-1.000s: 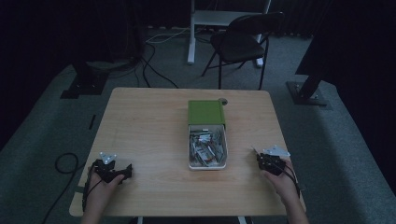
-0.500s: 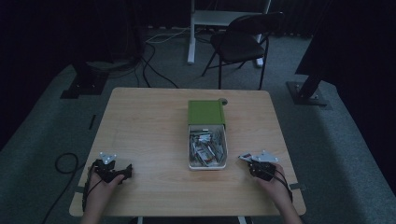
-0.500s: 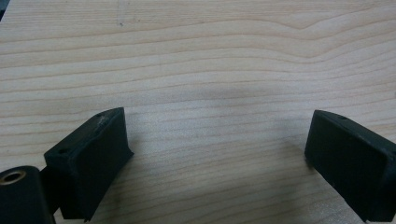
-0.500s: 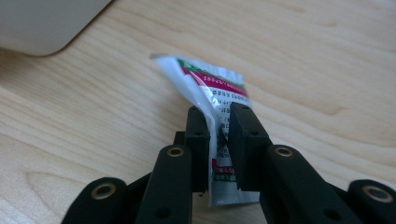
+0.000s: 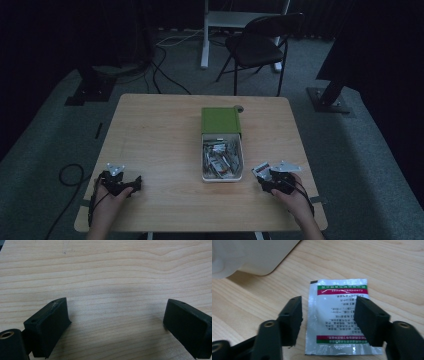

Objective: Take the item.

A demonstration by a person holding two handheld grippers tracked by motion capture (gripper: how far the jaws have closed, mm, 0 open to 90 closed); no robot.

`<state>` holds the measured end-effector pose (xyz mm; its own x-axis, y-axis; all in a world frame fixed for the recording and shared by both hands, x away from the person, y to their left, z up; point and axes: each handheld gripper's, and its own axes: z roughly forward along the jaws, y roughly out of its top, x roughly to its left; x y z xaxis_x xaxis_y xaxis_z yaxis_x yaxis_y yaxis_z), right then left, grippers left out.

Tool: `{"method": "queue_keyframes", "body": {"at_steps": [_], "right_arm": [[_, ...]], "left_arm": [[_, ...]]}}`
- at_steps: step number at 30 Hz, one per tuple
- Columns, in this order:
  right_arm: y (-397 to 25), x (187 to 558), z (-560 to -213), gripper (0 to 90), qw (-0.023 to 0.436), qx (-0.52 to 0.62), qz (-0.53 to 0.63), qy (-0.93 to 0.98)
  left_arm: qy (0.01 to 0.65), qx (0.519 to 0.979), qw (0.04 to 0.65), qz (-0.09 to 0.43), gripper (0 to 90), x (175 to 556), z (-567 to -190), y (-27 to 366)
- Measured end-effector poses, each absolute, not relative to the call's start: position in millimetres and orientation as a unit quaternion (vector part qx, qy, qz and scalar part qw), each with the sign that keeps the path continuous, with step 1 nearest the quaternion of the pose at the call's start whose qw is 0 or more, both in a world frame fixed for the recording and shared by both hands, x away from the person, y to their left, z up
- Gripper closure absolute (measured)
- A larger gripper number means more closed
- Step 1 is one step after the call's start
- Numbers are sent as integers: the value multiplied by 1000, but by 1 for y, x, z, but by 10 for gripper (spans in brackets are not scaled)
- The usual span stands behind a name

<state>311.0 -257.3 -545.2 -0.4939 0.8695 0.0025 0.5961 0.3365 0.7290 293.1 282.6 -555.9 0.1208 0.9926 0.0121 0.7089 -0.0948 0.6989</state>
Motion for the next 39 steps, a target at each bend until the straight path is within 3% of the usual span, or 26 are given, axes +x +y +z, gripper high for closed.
{"method": "queue_keyframes", "body": {"at_steps": [12,39], "right_arm": [[-258,309,-541,188,161,449,384,790],[-238,299,-554,137,127,343,392,844]], "left_arm": [[612,695,279,255,70,293,-556,283],[612,695,279,254,70,293,-556,283]]}}
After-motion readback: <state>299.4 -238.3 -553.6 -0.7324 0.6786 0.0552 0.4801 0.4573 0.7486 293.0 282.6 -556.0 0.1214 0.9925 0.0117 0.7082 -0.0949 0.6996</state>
